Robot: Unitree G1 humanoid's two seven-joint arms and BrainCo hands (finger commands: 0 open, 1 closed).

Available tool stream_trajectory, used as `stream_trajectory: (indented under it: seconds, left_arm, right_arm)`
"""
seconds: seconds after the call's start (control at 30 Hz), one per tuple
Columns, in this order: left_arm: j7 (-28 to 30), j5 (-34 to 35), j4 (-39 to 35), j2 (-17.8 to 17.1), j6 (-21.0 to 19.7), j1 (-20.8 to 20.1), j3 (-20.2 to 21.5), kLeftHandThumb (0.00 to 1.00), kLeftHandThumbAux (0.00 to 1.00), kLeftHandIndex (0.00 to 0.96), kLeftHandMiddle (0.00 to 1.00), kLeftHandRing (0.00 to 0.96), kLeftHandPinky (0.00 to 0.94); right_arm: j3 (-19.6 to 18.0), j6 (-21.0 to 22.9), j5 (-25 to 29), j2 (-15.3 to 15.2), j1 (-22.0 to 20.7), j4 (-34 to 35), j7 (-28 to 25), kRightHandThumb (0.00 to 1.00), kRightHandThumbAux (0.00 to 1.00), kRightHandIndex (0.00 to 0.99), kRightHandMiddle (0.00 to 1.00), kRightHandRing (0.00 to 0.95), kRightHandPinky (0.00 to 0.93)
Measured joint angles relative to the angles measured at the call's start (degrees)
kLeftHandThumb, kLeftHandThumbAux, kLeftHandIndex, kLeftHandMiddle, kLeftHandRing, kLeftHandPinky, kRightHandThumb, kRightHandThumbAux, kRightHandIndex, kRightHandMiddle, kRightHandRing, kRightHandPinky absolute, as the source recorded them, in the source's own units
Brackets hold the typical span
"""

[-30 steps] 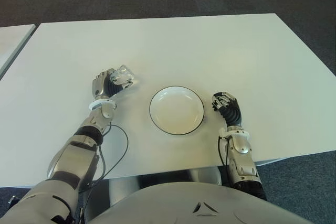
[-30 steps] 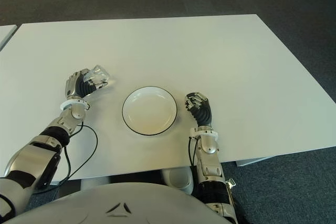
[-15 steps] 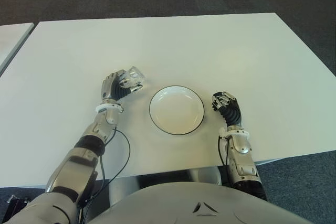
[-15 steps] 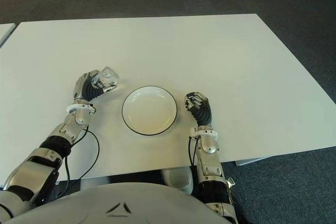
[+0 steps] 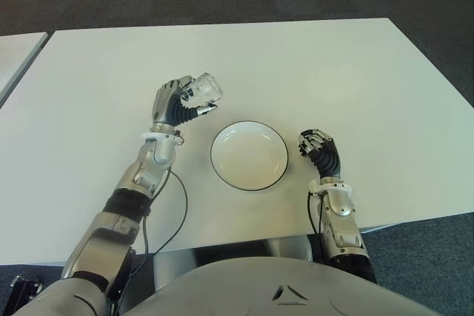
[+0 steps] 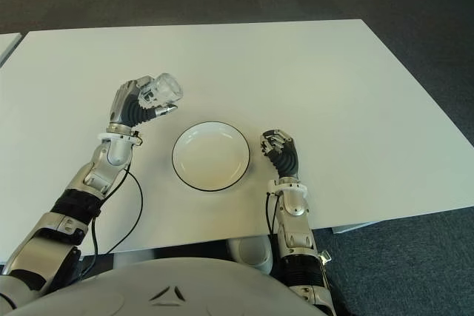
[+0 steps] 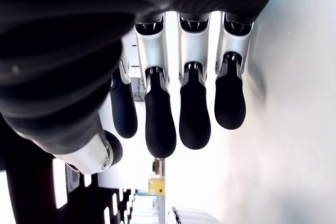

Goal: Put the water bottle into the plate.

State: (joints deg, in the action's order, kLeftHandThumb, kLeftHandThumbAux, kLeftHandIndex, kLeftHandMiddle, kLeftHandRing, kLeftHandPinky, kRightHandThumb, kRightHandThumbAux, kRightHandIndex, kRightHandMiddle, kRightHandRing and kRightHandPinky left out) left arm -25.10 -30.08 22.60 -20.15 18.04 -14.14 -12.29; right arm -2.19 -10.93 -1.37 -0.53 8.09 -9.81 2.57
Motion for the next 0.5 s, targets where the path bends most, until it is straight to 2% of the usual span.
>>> stream_trajectory:
  seconds: [0.5]
  left_arm:
    - [2.5,-4.2,-7.8,0.4,2.4,2.1,-2.5,0.746,0.698,0.443,0.890,0.882,0.847]
  right_arm:
    - [0.0,0.0,0.0,0.2,0.0,0.0,-0.1,0.703,0.730,0.437,0.663,0.649,0.642]
